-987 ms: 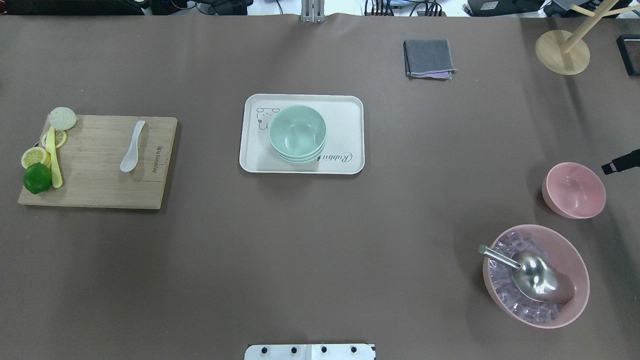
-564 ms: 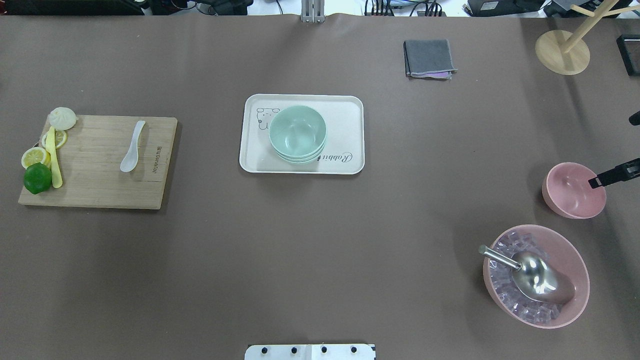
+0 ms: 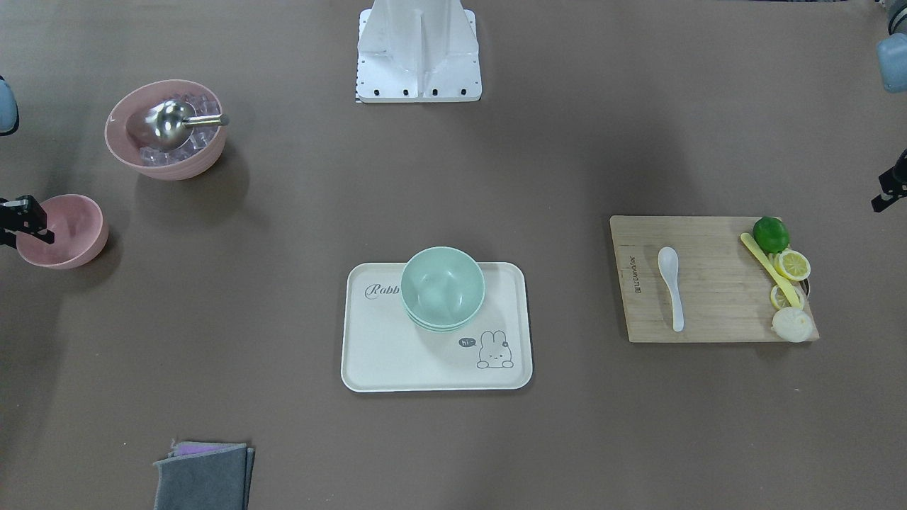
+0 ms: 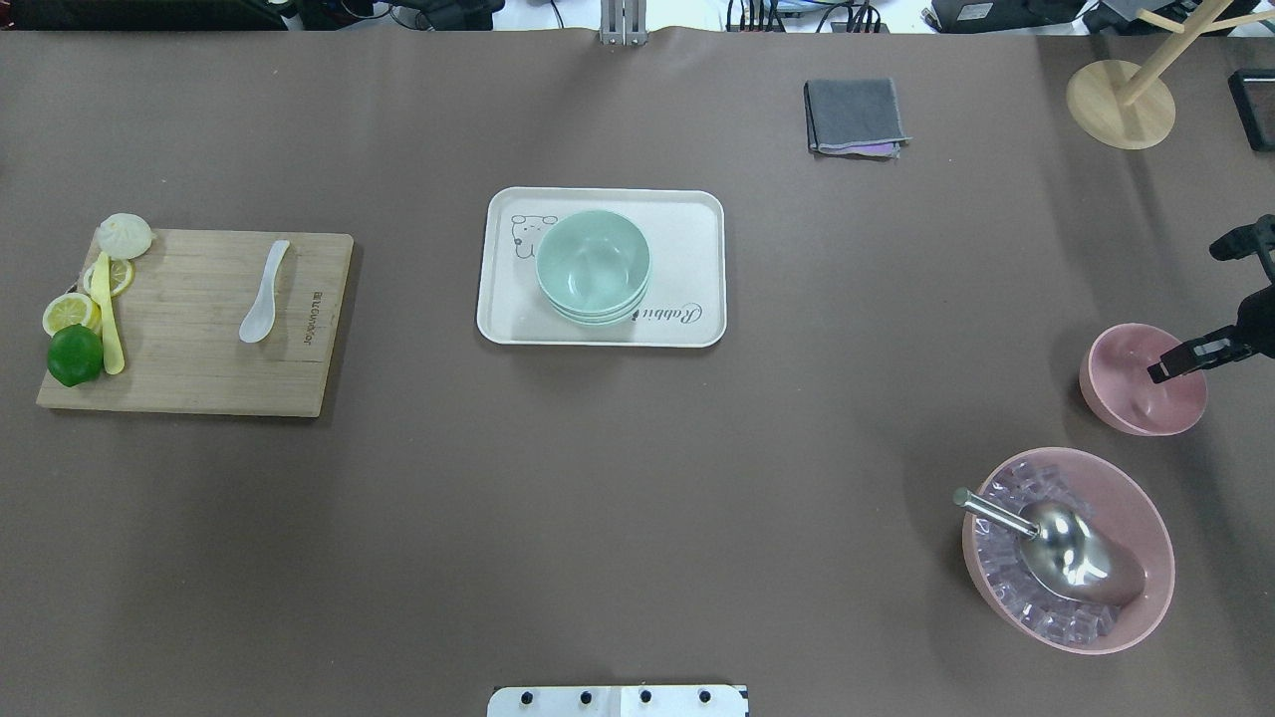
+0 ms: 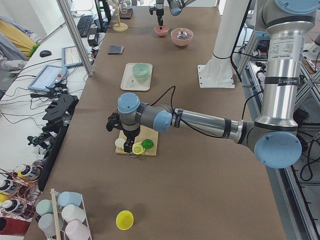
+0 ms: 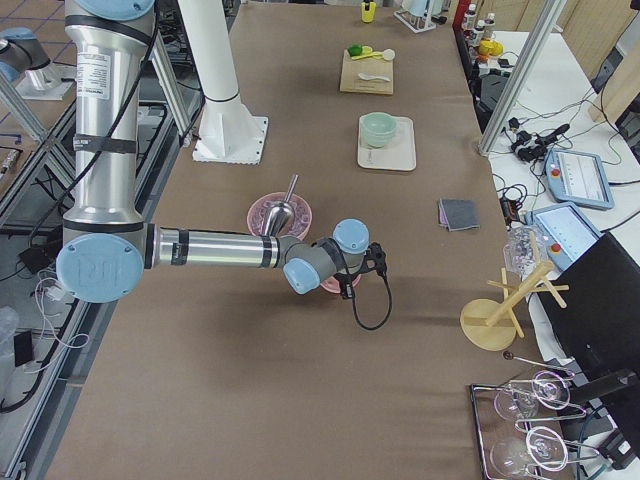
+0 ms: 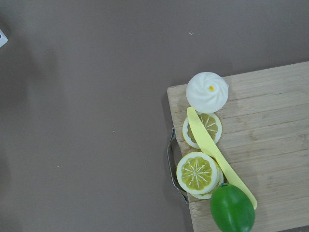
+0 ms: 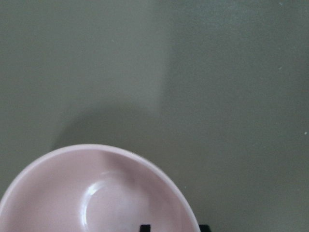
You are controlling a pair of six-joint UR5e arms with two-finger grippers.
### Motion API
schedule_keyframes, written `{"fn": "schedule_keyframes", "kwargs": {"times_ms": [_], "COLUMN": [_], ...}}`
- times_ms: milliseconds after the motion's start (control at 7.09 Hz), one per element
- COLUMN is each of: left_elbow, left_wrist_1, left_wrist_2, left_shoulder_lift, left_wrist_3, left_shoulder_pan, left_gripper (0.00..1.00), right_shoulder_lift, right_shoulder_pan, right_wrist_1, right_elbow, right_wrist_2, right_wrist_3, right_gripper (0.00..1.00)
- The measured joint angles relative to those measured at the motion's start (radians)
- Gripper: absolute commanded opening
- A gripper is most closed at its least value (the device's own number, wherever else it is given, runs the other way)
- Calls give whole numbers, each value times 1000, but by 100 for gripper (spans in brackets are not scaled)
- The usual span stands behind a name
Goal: Stack pink bowl on green and place spoon
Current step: 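Reach the right gripper down and grasp the rim of the small pink bowl, then carry the pink bowl onto the green bowls while the left gripper reaches the spoon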
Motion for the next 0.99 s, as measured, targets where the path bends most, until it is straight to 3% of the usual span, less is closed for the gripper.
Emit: {"fn": "schedule_keyframes", "kwargs": {"times_ms": [423, 987], "left_elbow": [-4, 11], "left_wrist_1": [-2, -64], "left_wrist_2": [1, 7], "left_shoulder_lift": [-25, -113], "left_wrist_3": [-121, -396], "left_shoulder_pan": [41, 186], "left_gripper": [98, 98], "right_shoulder_lift": [71, 526], "right_shoulder_pan": [3, -62], "right_wrist_1": [-53, -317], "right_elbow": [7, 26], "right_wrist_2": [40, 66], "right_wrist_3": [62, 547], "right_gripper": [0, 0]}}
